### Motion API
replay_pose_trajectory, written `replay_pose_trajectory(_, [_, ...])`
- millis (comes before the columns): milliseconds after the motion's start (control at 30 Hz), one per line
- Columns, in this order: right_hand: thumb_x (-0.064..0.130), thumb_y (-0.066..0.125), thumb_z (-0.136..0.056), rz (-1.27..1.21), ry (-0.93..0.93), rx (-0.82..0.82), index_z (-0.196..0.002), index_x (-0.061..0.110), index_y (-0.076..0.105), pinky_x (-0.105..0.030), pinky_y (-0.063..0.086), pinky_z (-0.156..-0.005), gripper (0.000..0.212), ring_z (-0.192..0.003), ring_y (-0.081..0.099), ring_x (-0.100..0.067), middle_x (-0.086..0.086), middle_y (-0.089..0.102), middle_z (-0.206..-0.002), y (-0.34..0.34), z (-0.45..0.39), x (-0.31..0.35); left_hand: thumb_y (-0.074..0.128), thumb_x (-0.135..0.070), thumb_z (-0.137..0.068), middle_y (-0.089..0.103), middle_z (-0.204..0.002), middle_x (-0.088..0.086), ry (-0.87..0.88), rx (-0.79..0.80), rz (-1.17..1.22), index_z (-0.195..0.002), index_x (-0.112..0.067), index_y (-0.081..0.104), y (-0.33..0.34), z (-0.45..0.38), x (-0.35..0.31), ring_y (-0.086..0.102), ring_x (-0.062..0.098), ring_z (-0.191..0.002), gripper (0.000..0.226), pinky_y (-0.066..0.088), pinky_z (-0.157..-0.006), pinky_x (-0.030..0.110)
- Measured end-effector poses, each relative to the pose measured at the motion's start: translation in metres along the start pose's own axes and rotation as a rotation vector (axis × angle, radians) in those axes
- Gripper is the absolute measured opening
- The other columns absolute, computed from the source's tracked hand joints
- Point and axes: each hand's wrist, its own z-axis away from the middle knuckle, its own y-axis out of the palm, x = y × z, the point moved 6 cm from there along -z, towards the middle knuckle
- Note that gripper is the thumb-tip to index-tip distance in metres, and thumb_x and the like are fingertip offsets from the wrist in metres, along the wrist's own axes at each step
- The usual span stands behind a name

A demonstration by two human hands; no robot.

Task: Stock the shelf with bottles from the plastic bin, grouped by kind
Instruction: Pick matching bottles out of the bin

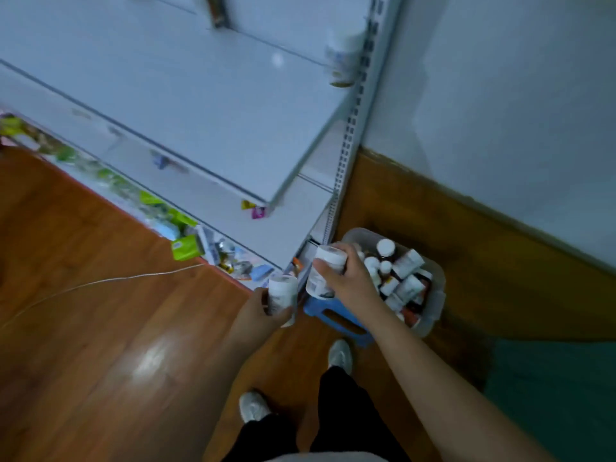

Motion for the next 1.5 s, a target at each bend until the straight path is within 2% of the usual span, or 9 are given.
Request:
replay_pose_trajectory(67, [0.036,0.069,-0.090,0.050,-0.035,0.127,-0.127,0.020,0.046,-0.019,0.054,-0.070,0.047,-0.096,0.063,-0.011,0.002,0.058,-0.111,0.058,0.020,0.022,0.075,-0.028,-0.086,0.063,-0.087,-0.002,-0.019,-0.069,0.007,-0.111,-0.009,0.058,-0.047,0.039,0.030,0.058,-0.004,-0.069,0.036,0.040,-0.056,0.005])
replay_pose_trajectory(233, [0.041,0.073,-0.086,0.128,-0.179,0.237,-0.119,0.028,0.048,-0.020,0.054,-0.068,0.044,-0.093,0.064,-0.012,0.006,0.061,-0.107,0.174,0.055,0.066,0.078,-0.021,-0.083,0.068,-0.110,-0.003,-0.026,-0.243,0.219,-0.127,-0.023,0.055,-0.143,0.117,0.102,0.066,0.014,-0.100,0.050,0.049,-0.073,0.017])
replay_pose_trajectory(400, [0.046,0.065,-0.088,0.062,-0.294,0.370,-0.120,0.029,0.050,-0.019,0.052,-0.064,0.039,-0.080,0.066,-0.002,0.006,0.063,-0.100,0.267,0.081,0.130,0.073,-0.018,-0.088,0.067,-0.116,-0.006,0.064,-0.321,0.447,-0.129,-0.034,0.052,-0.219,0.170,0.119,0.066,0.005,-0.102,0.049,0.054,-0.081,0.024])
replay_pose_trajectory(567, [0.053,0.063,-0.080,-0.024,-0.340,0.487,-0.121,0.023,0.050,-0.025,0.054,-0.068,0.052,-0.084,0.069,-0.011,-0.004,0.063,-0.103,0.338,0.090,0.193,0.064,-0.021,-0.087,0.069,-0.113,-0.003,0.115,-0.470,0.779,-0.125,-0.034,0.056,-0.286,0.192,0.119,0.067,0.022,-0.106,0.041,0.054,-0.091,0.047])
replay_pose_trajectory(733, [0.051,0.063,-0.080,-0.046,-0.427,0.541,-0.114,0.024,0.054,-0.026,0.057,-0.072,0.045,-0.086,0.068,-0.009,-0.006,0.065,-0.104,0.382,0.066,0.264,0.059,-0.040,-0.083,0.075,-0.097,-0.004,0.194,-0.566,1.013,-0.113,-0.036,0.061,-0.352,0.180,0.097,0.072,0.019,-0.091,0.031,0.058,-0.080,0.043])
replay_pose_trajectory(933, [0.058,0.069,-0.076,-0.110,-0.515,0.474,-0.104,0.040,0.062,-0.043,0.056,-0.081,0.034,-0.094,0.066,-0.018,-0.007,0.066,-0.106,0.410,-0.018,0.335,0.057,-0.048,-0.083,0.071,-0.110,-0.002,0.248,-0.587,0.884,-0.118,-0.038,0.059,-0.438,0.117,0.059,0.071,0.020,-0.098,0.036,0.058,-0.086,0.043])
replay_pose_trajectory(1033, [0.050,0.072,-0.080,-0.140,-0.509,0.424,-0.109,0.030,0.060,-0.032,0.056,-0.067,0.037,-0.085,0.066,-0.013,-0.001,0.067,-0.099,0.419,-0.064,0.371,0.058,-0.052,-0.083,0.070,-0.112,-0.011,0.271,-0.569,0.772,-0.125,-0.039,0.057,-0.485,0.074,0.031,0.069,0.013,-0.102,0.044,0.057,-0.088,0.041])
replay_pose_trajectory(1267, [0.047,0.068,-0.082,-0.212,-0.457,0.358,-0.111,0.027,0.061,-0.033,0.057,-0.073,0.035,-0.090,0.066,-0.015,-0.002,0.067,-0.099,0.428,-0.155,0.422,0.058,-0.050,-0.083,0.069,-0.114,-0.004,0.356,-0.451,0.745,-0.124,-0.037,0.055,-0.563,-0.005,-0.037,0.070,0.017,-0.100,0.043,0.058,-0.087,0.040])
replay_pose_trajectory(1500, [0.047,0.066,-0.076,-0.228,-0.418,0.337,-0.112,0.026,0.061,-0.028,0.056,-0.071,0.041,-0.093,0.067,-0.018,-0.003,0.067,-0.103,0.458,-0.211,0.450,0.058,-0.051,-0.082,0.071,-0.112,0.000,0.339,-0.390,0.768,-0.126,-0.032,0.056,-0.611,-0.058,-0.048,0.070,0.022,-0.101,0.048,0.058,-0.088,0.043])
